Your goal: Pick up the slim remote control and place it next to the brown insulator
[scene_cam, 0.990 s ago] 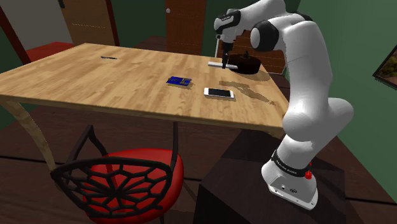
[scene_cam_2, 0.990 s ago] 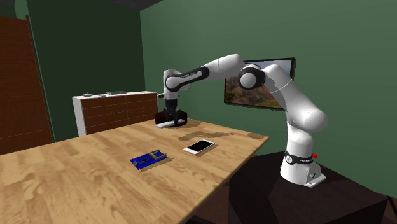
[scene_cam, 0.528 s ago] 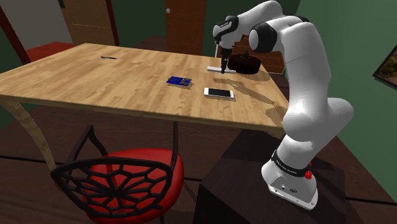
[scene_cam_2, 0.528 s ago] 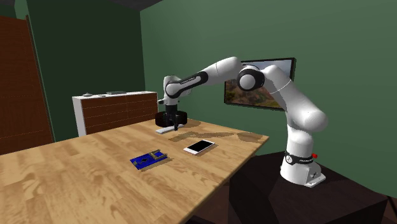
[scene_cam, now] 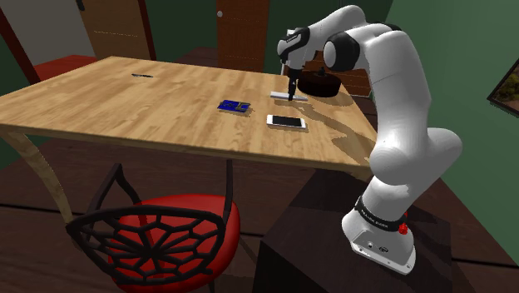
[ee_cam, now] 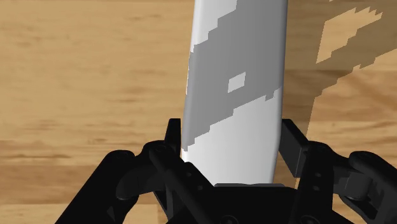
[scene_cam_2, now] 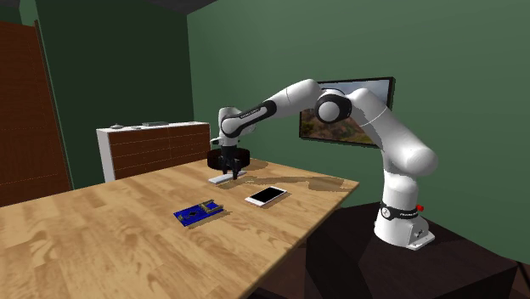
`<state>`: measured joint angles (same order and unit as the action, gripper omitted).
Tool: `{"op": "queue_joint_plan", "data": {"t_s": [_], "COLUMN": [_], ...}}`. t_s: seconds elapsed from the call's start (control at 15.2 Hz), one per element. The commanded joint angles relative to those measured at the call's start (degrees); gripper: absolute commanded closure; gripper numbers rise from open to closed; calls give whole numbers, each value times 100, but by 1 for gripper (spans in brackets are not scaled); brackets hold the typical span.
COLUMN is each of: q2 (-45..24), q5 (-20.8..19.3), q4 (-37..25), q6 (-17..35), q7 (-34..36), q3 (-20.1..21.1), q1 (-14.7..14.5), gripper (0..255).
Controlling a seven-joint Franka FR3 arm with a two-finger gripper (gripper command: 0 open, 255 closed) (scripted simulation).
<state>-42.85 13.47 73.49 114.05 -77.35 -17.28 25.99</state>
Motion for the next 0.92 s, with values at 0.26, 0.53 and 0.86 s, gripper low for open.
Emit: {"op": "queue_joint_plan", "data": {"t_s": [0.26, 0.53, 0.86], "q2": [2, 2, 219], "q5": [0, 0, -72], "q4": [6, 6, -372], "q6": [8, 8, -577], "q7": [1, 1, 55], "q3": [0, 0, -49], "q1": [-2, -2, 16], "gripper": [0, 0, 0]}}
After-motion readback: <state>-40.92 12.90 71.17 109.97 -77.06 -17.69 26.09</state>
